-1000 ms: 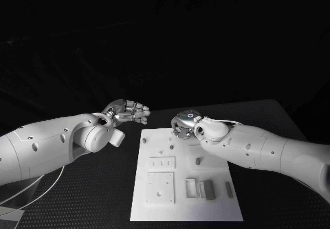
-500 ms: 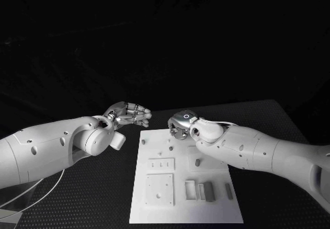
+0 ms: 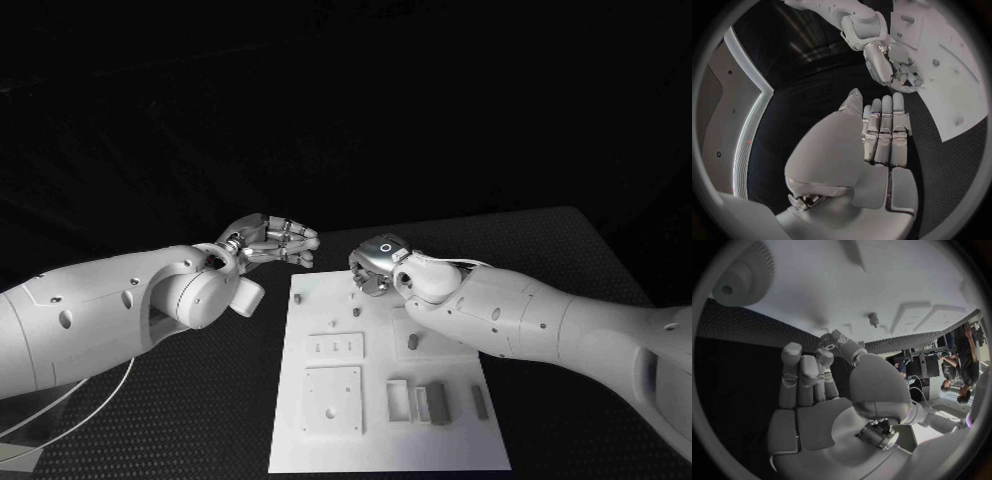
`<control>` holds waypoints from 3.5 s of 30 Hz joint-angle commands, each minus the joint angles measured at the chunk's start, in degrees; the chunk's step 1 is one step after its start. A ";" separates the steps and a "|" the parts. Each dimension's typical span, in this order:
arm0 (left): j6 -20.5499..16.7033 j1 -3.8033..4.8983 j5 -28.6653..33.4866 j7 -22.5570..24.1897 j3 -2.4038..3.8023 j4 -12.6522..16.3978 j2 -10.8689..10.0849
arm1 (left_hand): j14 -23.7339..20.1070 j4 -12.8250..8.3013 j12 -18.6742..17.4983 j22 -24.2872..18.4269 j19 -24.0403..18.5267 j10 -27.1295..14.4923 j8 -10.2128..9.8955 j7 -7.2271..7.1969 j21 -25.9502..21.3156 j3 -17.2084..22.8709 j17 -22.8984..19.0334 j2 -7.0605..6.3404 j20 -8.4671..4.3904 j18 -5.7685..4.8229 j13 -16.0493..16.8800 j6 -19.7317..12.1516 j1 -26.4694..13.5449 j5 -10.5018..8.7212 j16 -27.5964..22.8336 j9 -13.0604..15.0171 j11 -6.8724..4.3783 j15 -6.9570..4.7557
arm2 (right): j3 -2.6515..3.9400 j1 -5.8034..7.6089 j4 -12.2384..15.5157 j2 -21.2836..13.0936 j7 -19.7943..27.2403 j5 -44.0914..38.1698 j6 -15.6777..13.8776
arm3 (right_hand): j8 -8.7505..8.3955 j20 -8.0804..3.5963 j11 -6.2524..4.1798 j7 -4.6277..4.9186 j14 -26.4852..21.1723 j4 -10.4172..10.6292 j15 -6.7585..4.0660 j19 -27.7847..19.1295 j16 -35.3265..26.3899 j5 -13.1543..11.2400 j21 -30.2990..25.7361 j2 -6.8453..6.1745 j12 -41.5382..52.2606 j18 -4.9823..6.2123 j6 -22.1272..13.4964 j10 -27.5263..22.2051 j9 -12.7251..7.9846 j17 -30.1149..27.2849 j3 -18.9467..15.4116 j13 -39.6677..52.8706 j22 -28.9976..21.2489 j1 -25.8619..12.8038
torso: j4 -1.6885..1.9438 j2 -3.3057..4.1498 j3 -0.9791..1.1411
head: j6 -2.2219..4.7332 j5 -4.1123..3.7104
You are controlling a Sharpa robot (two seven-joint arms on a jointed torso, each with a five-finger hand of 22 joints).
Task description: Assemble the parts on the task board
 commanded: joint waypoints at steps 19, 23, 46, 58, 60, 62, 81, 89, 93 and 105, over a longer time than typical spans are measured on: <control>0.12 0.20 -0.19 0.36 0.14 -0.09 0.43 | 0.45 0.00 -0.44 -0.07 0.45 0.23 -0.35 0.26 -0.34 -0.33 0.13 -0.17 -0.14 1.15 0.12 0.09 -0.62 0.20 -0.31 -0.08 0.23 0.09 | 0.03 -0.04 0.26 0.51 -0.71 -1.74 -1.16 | 0.17 -0.40 0.07 1.62 0.20 -0.05 -0.42 0.10 0.40 0.27 0.26 -0.31 -0.14 2.64 1.84 0.32 0.09 -0.08 0.37 -0.10 1.04 -0.24 | 3.04 0.45 0.08 | 0.04 0.53; 0.12 0.20 -0.19 0.37 0.14 -0.18 0.52 | 0.45 0.00 -0.46 -0.07 0.45 0.24 -0.35 0.26 -0.35 -0.32 0.14 -0.17 -0.14 1.15 0.13 0.10 -0.61 0.20 -0.33 -0.08 0.23 0.09 | 0.03 -0.04 0.10 0.56 -1.03 -2.08 -1.20 | 0.17 -0.40 0.07 1.62 0.21 -0.06 -0.41 0.12 0.41 0.27 0.28 -0.33 -0.14 2.64 1.85 0.35 0.10 -0.08 0.39 -0.11 1.05 -0.24 | 3.06 0.50 0.05 | 0.13 0.67; 0.12 0.20 -0.19 0.35 0.14 -0.56 0.96 | 0.46 0.00 -0.59 -0.08 0.46 0.30 -0.38 0.26 -0.40 -0.31 0.23 -0.18 -0.13 1.14 0.17 0.11 -0.57 0.20 -0.45 -0.09 0.23 0.10 | 0.03 -0.04 -0.43 1.35 -0.81 -2.11 0.27 | 0.03 -0.39 0.13 1.69 0.26 -0.04 -0.36 0.18 0.48 0.24 0.32 -0.72 -0.16 2.64 1.71 0.53 0.13 -0.12 0.47 -0.19 1.06 -0.32 | 3.02 0.56 0.20 | 0.10 0.95; 0.12 0.20 -0.19 0.32 0.14 -0.64 1.01 | 0.47 0.00 -0.65 -0.09 0.46 0.31 -0.40 0.27 -0.42 -0.32 0.27 -0.19 -0.13 1.13 0.19 0.10 -0.57 0.19 -0.49 -0.10 0.24 0.10 | 0.03 -0.04 -0.86 1.51 -0.93 -1.89 0.50 | -1.29 -0.38 0.69 2.29 0.25 -0.04 0.13 0.18 0.48 0.25 0.25 -1.30 -0.28 2.64 -0.28 0.63 -0.31 -0.27 0.74 -0.33 1.01 -0.45 | 2.95 0.58 0.24 | 0.06 1.02; 0.15 0.20 -0.19 0.32 0.14 -0.65 1.02 | 0.47 0.01 -0.66 -0.09 0.46 0.32 -0.40 0.27 -0.42 -0.32 0.28 -0.19 -0.13 1.13 0.19 0.10 -0.57 0.19 -0.50 -0.10 0.24 0.10 | 0.03 -0.04 -0.92 1.51 -0.93 -1.80 0.51 | -1.46 -0.37 0.78 2.39 0.24 -0.03 0.22 0.16 0.47 0.25 0.23 -1.36 -0.30 2.64 -0.51 0.61 -0.38 -0.30 0.78 -0.35 1.00 -0.46 | 2.95 0.58 0.24 | 0.06 1.02; 0.10 0.20 -0.19 0.30 0.14 -0.61 0.97 | 0.47 0.01 -0.67 -0.09 0.47 0.32 -0.41 0.27 -0.43 -0.32 0.28 -0.19 -0.13 1.13 0.20 0.10 -0.57 0.19 -0.51 -0.10 0.24 0.10 | 0.03 -0.04 -0.93 1.48 -0.86 -1.54 0.54 | -1.83 -0.37 0.96 2.58 0.23 -0.01 0.39 0.15 0.46 0.24 0.21 -1.48 -0.34 2.64 -1.08 0.58 -0.55 -0.34 0.84 -0.38 1.00 -0.48 | 2.97 0.58 0.22 | 0.08 1.02; 0.03 0.20 -0.19 0.27 0.14 -0.87 1.12 | 0.50 0.01 -0.78 -0.09 0.48 0.31 -0.46 0.29 -0.45 -0.35 0.35 -0.24 -0.13 1.13 0.22 0.06 -0.59 0.19 -0.57 -0.12 0.26 0.10 | 0.03 -0.04 -1.02 1.67 -0.74 -0.71 0.56 | -3.07 -0.34 1.61 3.27 0.15 0.07 1.01 0.05 0.34 0.23 0.00 -2.18 -0.47 2.64 -3.01 0.38 -1.18 -0.55 0.99 -0.49 0.95 -0.60 | 2.94 0.64 0.22 | -0.11 1.02; -0.17 0.20 -0.19 0.39 0.14 -0.98 0.90 | 0.51 0.01 -0.82 -0.09 0.49 0.31 -0.47 0.30 -0.46 -0.35 0.37 -0.24 -0.13 1.13 0.23 0.05 -0.59 0.19 -0.60 -0.12 0.27 0.10 | 0.05 0.21 1.63 -0.01 -0.73 0.62 -0.82 | -3.24 -0.33 1.72 3.38 0.15 0.15 1.11 0.09 0.34 0.21 -0.01 -2.33 -0.46 2.64 -3.27 0.36 -1.27 -0.58 0.95 -0.50 0.94 -0.74 | 2.90 0.58 0.17 | -0.02 1.00; -0.09 0.21 -0.19 0.94 0.14 -0.86 0.48 | 0.51 0.00 -0.83 -0.09 0.49 0.33 -0.47 0.30 -0.47 -0.35 0.39 -0.26 -0.13 1.13 0.23 0.05 -0.58 0.19 -0.61 -0.12 0.26 0.10 | 0.45 1.11 4.99 -2.02 -0.45 2.19 -1.51 | -3.28 -0.34 1.76 3.42 0.17 0.28 1.15 0.15 0.37 0.20 -0.02 -2.62 -0.44 2.64 -3.33 0.37 -1.30 -0.59 0.89 -0.51 0.94 -0.97 | 2.72 0.61 0.12 | 0.37 0.85; 0.83 0.30 -0.13 2.12 0.22 -0.84 -1.12 | 0.65 -0.01 -0.88 -0.09 0.58 0.74 -0.36 0.12 -0.51 -0.37 0.57 -0.22 -0.16 1.13 0.40 0.37 -0.55 0.18 -0.75 -0.06 0.13 0.04 | 4.58 4.33 16.44 -11.42 4.57 13.17 1.08 | -3.38 -0.38 1.83 3.50 0.20 1.14 1.22 0.31 0.43 0.22 -0.11 -4.04 -0.38 2.64 -3.43 0.31 -1.37 -0.64 0.92 -0.52 0.90 -1.83 | 1.61 0.31 -0.11 | 1.20 0.92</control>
